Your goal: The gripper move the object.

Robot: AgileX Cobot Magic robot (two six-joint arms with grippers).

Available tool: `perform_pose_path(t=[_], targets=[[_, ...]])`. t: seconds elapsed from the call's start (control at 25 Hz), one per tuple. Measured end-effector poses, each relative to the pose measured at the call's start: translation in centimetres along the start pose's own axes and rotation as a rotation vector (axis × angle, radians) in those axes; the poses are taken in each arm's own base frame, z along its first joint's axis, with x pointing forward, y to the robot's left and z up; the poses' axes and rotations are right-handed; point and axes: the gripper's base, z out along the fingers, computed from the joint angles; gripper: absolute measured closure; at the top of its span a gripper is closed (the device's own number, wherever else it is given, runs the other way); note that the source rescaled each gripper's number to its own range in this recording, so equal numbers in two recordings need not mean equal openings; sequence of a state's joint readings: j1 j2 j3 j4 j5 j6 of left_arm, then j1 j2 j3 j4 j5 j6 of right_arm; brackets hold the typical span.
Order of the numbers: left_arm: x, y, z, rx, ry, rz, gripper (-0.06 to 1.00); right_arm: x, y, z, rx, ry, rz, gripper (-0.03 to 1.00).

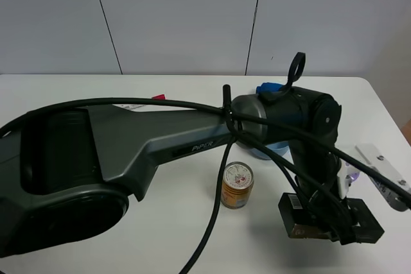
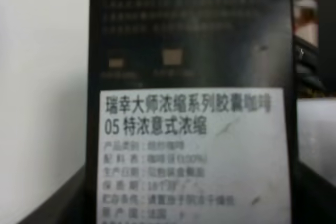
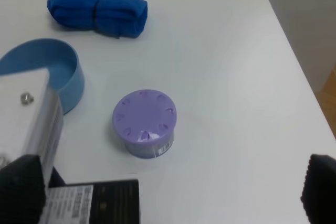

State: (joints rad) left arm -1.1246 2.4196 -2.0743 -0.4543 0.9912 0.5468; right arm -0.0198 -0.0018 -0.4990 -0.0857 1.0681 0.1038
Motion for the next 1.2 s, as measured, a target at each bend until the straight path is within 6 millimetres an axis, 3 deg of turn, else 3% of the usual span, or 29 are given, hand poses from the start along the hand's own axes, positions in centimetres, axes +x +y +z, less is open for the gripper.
perform_pose_path(t=[0.32, 0.44, 0.52, 0.76, 0.84, 0.96, 1.08, 1.2], targets=[[-0.1, -0.2, 0.1, 0.003, -0.009, 0.045, 0.9, 0.0, 0.0, 0.0, 0.0, -0.003, 0.0, -0.03], [-0.4, 0.0, 0.1, -0.014, -0.035, 0.048, 0.47, 0.0, 0.0, 0.0, 0.0, -0.003, 0.0, -0.03], [-0.4, 0.0, 0.0, -0.016, -0.039, 0.048, 0.29, 0.0, 0.0, 0.0, 0.0, -0.003, 0.0, -0.03], [-0.8, -0.3, -1.0, -0.02, -0.06, 0.055, 0.22, 0.0, 0.0, 0.0, 0.0, -0.003, 0.0, -0.03], [-1.4, -0.7, -2.6, -0.032, -0.088, 0.057, 0.22, 0.0, 0.0, 0.0, 0.0, -0.003, 0.0, -0.03], [-2.1, -0.3, -6.7, -0.093, -0.145, 0.017, 0.22, 0.0, 0.0, 0.0, 0.0, -0.003, 0.0, -0.03], [-1.5, 2.9, -11.6, -0.216, -0.19, -0.084, 0.22, 0.0, 0.0, 0.0, 0.0, -0.003, 0.0, -0.03], [0.7, 7.7, -17.5, -0.372, -0.235, -0.2, 0.22, 0.0, 0.0, 0.0, 0.0, -0.003, 0.0, -0.03]])
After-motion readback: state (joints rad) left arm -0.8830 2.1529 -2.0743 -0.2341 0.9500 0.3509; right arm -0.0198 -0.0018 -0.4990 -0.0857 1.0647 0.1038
